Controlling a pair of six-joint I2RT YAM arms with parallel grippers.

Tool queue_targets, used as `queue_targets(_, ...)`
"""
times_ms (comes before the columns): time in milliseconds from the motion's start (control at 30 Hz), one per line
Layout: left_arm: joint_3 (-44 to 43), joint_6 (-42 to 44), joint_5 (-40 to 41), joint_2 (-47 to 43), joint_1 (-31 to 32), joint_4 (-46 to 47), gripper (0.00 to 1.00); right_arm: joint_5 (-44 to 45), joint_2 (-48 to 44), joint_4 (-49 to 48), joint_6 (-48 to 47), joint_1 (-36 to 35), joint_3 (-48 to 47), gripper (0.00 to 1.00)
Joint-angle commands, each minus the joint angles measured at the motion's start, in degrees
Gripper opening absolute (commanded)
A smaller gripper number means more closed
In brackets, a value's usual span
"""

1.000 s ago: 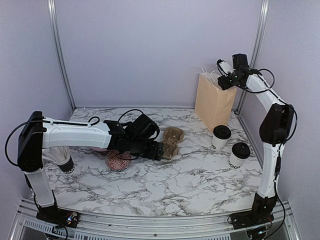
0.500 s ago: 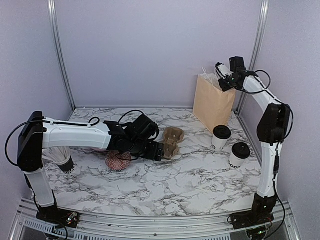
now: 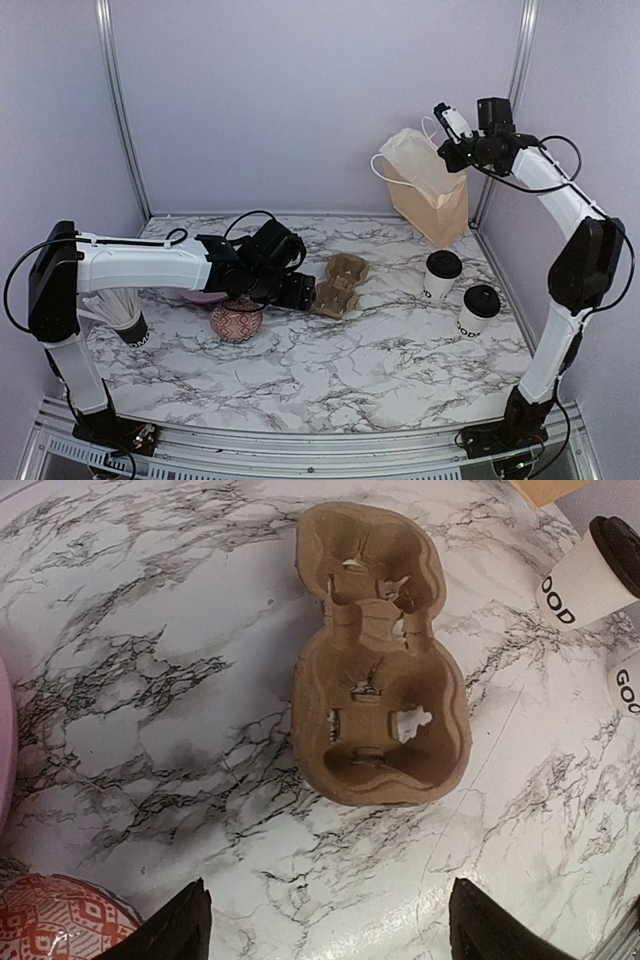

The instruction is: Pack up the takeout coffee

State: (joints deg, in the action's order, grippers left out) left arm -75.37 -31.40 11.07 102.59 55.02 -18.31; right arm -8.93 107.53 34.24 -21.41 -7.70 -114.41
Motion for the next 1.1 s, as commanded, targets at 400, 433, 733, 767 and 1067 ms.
queue_targets(400,-20.18,1.17,0.52,20.16,-4.26,-3.9,0.71,-13.46,-12.05,-3.22,5.89,-1.79,4.49,0.0)
queue_targets(433,-20.73,1.0,0.89,20.8,-4.41,-4.12,0.69,-14.01,-13.26,-3.09,6.0,-1.79,4.95,0.0)
queue_targets(733,-24.17,1.52,-0.38,26.21,-5.77,-4.68,0.52,-19.57,-19.67,-0.87,7.19,-2.27,7.46,0.0)
queue_targets(767,-24.65,1.6,-0.87,26.9,-5.87,-4.79,0.5,-19.99,-20.35,-0.84,7.39,-2.4,7.75,0.0)
queue_targets(1067,-20.6,1.96,-4.53,23.93,-5.89,-8.25,0.4,-25.36,-25.14,0.81,7.53,-2.58,8.33,0.0)
